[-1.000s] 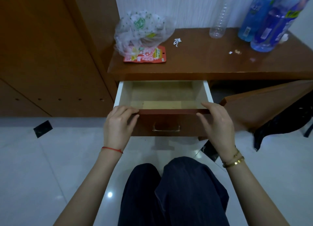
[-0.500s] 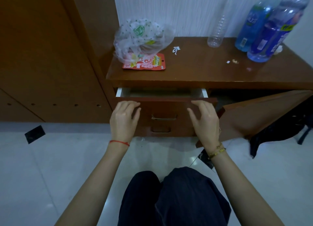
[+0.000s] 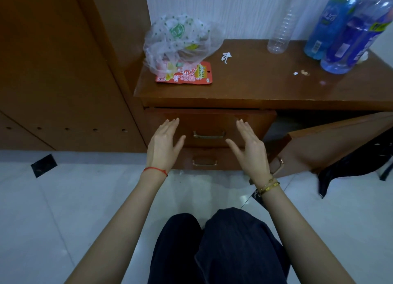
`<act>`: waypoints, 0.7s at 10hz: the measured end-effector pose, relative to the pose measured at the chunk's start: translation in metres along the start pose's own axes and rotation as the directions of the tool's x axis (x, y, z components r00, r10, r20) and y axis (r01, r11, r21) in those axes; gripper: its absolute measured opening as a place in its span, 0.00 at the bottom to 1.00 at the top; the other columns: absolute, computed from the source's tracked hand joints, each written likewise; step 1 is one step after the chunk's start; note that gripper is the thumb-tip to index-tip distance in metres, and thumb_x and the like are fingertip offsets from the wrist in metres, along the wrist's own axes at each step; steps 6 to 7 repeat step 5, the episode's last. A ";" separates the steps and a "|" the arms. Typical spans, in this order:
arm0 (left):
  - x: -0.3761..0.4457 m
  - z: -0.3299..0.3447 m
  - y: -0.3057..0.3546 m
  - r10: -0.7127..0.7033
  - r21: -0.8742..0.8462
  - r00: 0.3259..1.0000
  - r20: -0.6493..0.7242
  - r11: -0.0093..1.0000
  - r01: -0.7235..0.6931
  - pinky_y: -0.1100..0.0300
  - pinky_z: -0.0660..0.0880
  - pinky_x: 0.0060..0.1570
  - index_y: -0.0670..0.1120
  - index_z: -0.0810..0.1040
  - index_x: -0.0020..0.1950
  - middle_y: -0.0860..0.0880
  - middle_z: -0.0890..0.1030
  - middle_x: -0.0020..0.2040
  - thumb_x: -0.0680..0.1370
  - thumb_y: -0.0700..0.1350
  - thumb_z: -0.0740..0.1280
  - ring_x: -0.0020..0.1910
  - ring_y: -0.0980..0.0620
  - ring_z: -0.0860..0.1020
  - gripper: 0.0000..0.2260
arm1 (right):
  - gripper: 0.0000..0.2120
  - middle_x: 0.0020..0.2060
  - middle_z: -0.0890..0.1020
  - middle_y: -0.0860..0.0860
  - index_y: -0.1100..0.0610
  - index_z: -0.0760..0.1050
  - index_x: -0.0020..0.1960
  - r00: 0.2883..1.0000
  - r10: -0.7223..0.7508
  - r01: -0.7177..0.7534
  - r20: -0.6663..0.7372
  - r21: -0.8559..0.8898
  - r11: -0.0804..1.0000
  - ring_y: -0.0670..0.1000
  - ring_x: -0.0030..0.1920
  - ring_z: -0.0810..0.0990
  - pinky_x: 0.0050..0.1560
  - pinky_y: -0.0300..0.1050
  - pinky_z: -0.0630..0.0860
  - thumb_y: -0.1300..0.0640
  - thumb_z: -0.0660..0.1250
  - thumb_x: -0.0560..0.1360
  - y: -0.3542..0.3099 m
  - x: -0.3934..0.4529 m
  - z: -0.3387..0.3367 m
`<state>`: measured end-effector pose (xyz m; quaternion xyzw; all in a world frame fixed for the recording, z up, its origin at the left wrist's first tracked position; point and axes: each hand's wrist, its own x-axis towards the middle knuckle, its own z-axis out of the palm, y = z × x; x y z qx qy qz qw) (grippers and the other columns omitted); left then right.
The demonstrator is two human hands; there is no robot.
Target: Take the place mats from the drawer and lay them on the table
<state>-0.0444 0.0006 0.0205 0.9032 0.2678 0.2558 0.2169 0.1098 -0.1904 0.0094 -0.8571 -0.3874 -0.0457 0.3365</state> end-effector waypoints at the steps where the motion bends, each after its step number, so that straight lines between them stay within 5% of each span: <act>1: 0.011 0.002 -0.003 0.009 0.013 0.999 0.031 1.000 -0.009 0.50 0.66 0.71 0.42 0.70 0.72 0.43 0.73 0.70 0.78 0.44 0.68 0.73 0.46 0.67 0.23 | 0.29 0.73 0.68 0.52 0.58 0.65 0.75 1.000 0.011 -0.011 0.013 -0.015 1.000 0.48 0.76 0.61 0.73 0.41 0.60 0.48 0.66 0.78 0.002 0.014 0.001; 7: 0.011 0.001 -0.010 0.132 0.044 0.990 -0.046 0.991 -0.130 0.48 0.74 0.63 0.43 0.75 0.67 0.45 0.78 0.63 0.78 0.43 0.67 0.64 0.47 0.75 0.18 | 0.22 0.67 0.76 0.56 0.60 0.71 0.70 0.999 -0.030 0.029 -0.019 -0.064 0.998 0.53 0.69 0.72 0.70 0.44 0.68 0.55 0.66 0.78 0.012 0.013 -0.004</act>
